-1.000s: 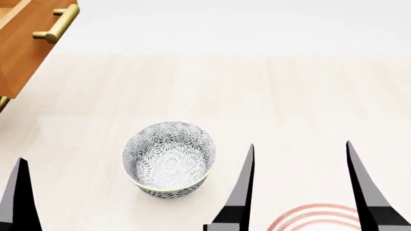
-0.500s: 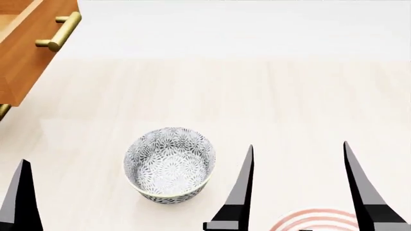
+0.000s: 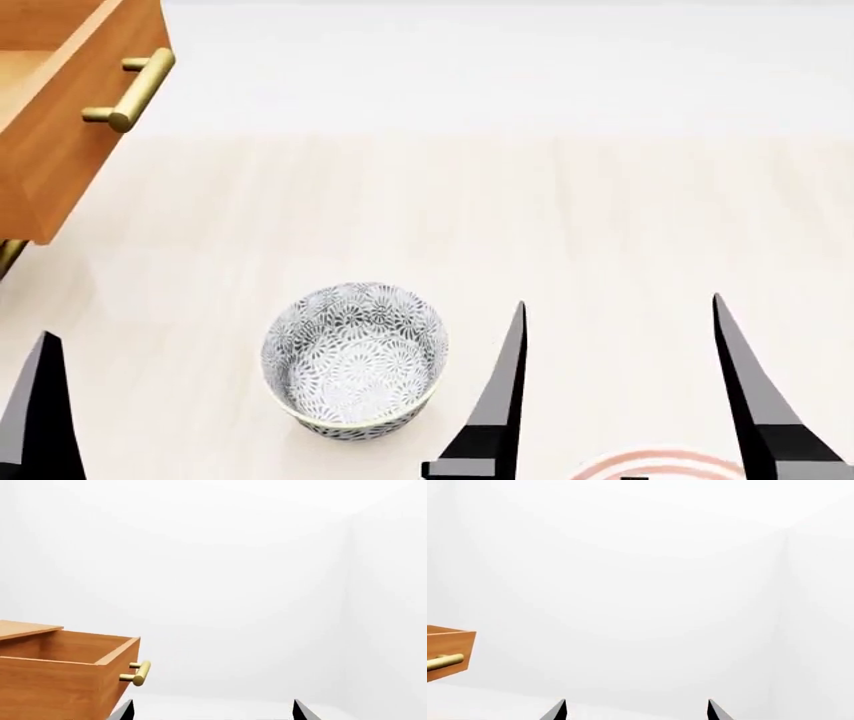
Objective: Put the bowl on the plate.
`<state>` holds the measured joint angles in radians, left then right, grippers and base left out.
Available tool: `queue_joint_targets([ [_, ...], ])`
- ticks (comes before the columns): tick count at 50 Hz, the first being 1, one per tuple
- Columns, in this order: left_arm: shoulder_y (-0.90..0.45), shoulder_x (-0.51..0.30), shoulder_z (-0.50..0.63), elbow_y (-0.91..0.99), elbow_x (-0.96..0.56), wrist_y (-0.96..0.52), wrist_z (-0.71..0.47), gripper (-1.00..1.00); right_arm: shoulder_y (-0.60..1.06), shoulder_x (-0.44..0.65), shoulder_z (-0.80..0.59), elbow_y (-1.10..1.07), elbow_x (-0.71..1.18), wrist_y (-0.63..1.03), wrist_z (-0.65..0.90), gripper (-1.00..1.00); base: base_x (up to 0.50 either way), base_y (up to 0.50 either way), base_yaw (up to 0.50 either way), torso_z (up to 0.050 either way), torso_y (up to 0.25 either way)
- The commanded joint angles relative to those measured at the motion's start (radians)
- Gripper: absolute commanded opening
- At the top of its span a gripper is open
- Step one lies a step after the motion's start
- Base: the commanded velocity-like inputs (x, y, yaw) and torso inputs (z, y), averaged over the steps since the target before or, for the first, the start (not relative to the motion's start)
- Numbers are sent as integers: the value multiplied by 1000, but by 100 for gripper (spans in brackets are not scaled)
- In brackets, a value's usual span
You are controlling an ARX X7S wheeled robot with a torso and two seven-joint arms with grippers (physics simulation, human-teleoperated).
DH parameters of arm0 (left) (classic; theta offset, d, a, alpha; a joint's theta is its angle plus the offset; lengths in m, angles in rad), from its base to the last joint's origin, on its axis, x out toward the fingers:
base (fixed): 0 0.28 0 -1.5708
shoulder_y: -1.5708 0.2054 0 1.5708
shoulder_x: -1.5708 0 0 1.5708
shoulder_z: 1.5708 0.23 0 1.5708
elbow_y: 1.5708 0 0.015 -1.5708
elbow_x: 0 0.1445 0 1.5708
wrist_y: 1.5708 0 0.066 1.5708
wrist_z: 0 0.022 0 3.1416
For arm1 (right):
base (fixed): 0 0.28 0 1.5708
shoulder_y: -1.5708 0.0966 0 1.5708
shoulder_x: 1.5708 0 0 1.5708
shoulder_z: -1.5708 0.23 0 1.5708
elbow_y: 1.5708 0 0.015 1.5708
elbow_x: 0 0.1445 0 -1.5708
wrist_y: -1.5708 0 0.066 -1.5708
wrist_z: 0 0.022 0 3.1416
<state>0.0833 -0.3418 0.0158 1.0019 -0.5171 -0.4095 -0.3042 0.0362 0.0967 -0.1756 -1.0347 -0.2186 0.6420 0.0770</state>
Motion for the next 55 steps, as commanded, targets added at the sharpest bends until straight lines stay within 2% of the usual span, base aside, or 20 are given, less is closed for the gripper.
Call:
queue_joint_targets([
  [1, -2, -11, -7, -5, -35, -3, -20, 100, 0, -2, -3, 0, -6, 3, -5, 100, 0, 0, 0, 50, -107],
  [18, 1, -34, 13, -1, -26, 16, -32, 100, 2, -6, -2, 5, 2, 3, -9, 100, 0, 0, 0, 42, -183],
  [24, -19, -62, -2, 30, -68, -45, -85, 100, 7, -34, 51, 85, 132, -53, -30, 100, 0, 0, 0, 7, -31],
  [32, -22, -73, 29, 21, -69, -29, -87, 100, 151, -80, 134, 236, 325, -24, -41, 100, 0, 0, 0, 0, 0],
  [40, -24, -84, 32, 18, -78, -24, -102, 100, 249, -84, 157, 379, 450, -39, 33, 100, 0, 0, 0, 0, 0],
  [52, -24, -102, 24, 5, -106, -5, -111, 100, 425, -79, 74, 637, 515, -22, 146, 100, 0, 0, 0, 0, 0],
  [55, -26, -106, 26, 9, -110, -8, -120, 100, 457, -70, 57, 671, 533, 27, 167, 100, 0, 0, 0, 0, 0],
])
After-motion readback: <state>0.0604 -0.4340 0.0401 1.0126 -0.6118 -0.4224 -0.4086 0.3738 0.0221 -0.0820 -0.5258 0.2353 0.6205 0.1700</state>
